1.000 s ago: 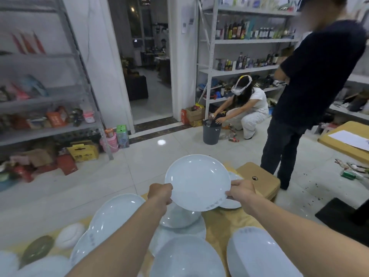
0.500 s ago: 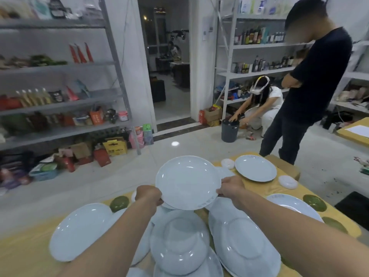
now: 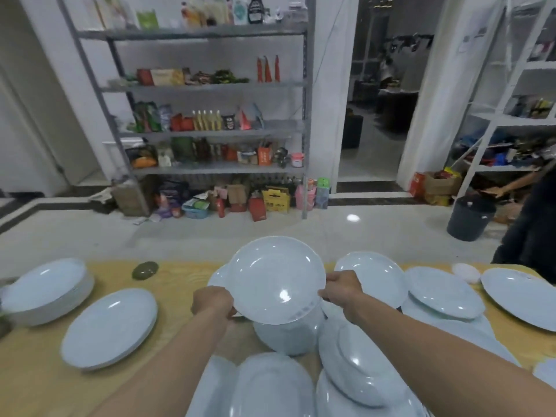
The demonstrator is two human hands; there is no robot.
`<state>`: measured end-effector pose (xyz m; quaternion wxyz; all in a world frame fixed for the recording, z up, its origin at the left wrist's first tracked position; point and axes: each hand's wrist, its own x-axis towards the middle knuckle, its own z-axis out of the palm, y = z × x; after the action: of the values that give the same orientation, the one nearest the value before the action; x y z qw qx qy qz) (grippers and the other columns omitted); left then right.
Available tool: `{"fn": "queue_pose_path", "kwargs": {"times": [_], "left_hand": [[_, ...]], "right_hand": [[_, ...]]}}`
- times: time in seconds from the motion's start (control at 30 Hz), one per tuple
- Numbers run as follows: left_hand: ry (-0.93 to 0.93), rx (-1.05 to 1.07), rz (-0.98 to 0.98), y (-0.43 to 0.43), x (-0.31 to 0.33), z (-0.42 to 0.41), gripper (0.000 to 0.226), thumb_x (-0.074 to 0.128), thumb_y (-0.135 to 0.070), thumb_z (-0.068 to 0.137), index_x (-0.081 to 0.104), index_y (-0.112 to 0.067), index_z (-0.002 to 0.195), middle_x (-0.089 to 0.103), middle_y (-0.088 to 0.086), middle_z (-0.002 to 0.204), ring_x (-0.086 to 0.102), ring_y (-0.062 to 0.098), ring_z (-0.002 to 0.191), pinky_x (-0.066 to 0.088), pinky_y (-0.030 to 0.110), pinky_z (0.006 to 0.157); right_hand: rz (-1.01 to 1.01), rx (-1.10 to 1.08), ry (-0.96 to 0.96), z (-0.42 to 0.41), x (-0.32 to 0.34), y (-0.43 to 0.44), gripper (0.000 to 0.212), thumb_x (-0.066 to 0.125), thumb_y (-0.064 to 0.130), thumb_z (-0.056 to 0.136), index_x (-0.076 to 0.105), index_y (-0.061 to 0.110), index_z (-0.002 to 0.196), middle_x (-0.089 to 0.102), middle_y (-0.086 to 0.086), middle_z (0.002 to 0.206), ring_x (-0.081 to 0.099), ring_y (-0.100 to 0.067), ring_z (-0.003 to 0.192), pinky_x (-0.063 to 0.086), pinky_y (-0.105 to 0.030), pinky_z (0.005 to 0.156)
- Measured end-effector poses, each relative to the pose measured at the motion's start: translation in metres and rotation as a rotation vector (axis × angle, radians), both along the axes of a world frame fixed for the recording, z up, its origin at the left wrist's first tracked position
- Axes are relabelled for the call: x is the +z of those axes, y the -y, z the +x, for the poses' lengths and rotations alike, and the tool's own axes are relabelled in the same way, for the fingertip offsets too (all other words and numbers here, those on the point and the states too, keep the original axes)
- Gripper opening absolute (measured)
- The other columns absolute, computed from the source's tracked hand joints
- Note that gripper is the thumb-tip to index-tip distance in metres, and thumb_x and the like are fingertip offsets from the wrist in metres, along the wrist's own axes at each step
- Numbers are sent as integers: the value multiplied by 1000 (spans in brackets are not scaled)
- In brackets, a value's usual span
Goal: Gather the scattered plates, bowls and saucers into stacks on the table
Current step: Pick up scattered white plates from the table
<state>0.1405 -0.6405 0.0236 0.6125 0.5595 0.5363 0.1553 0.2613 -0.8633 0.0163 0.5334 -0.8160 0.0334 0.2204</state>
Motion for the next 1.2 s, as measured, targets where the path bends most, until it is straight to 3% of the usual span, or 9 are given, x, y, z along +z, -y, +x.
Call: {"fn": "queue_pose_path", "kwargs": {"times": [0.27,0.4,0.53,0.63,0.8,0.9,0.97,1.2], "left_hand": [[-46,109,7,-130,-24,-68,19,55,9,59,56,-8,65,63,14,66,58,24,61,52,35,60],[-108,101,11,-198,-37,-90,8,62,5,77,64,0,83,71,16,87,71,31,81,61,39,75],[-103,190,-34,-257,-44,-112,8,59,7,79,62,0,80,69,13,80,68,27,73,53,28,58],[-130,215,-31,-304,-62,-129,11,56,9,78,59,-2,80,63,12,79,63,25,73,47,27,60],[-207,215,-8,-354,-104,-155,11,54,7,80,61,-2,78,68,16,85,68,31,83,58,36,76],[-243,222,-24,-374,-126,-166,13,55,1,84,68,2,88,70,20,90,69,35,88,55,31,69],[-251,229,-36,-386,-145,-169,16,56,-1,83,70,1,90,70,21,93,69,36,89,58,34,74],[-271,226,-23,-398,-163,-175,16,55,1,84,70,-2,81,70,19,91,65,35,81,52,35,69]], "right_hand": [[-43,150,19,-44,-17,-138,31,68,-4,74,73,5,103,71,-8,99,61,-20,81,51,-28,71],[-91,190,24,-70,-30,-207,18,68,-6,74,74,-2,90,69,-11,87,56,-22,76,47,-30,66],[-106,198,15,-93,-45,-272,19,68,-5,76,75,0,93,72,-13,95,58,-19,74,47,-21,60],[-97,223,1,-108,-62,-320,24,68,-4,79,77,9,97,73,-9,97,59,-20,81,46,-27,65],[-119,262,-23,-132,-88,-375,31,68,-4,83,74,9,110,71,-6,103,62,-24,96,52,-36,89],[-166,268,-35,-142,-109,-400,22,66,-4,83,75,8,99,71,-9,109,63,-29,108,51,-43,96],[-183,264,-31,-145,-120,-414,19,67,-5,80,75,12,84,73,-9,102,65,-29,105,53,-45,94],[-251,297,-37,-151,-144,-442,29,60,-6,75,76,19,80,73,-3,88,67,-23,88,54,-34,71]]}}
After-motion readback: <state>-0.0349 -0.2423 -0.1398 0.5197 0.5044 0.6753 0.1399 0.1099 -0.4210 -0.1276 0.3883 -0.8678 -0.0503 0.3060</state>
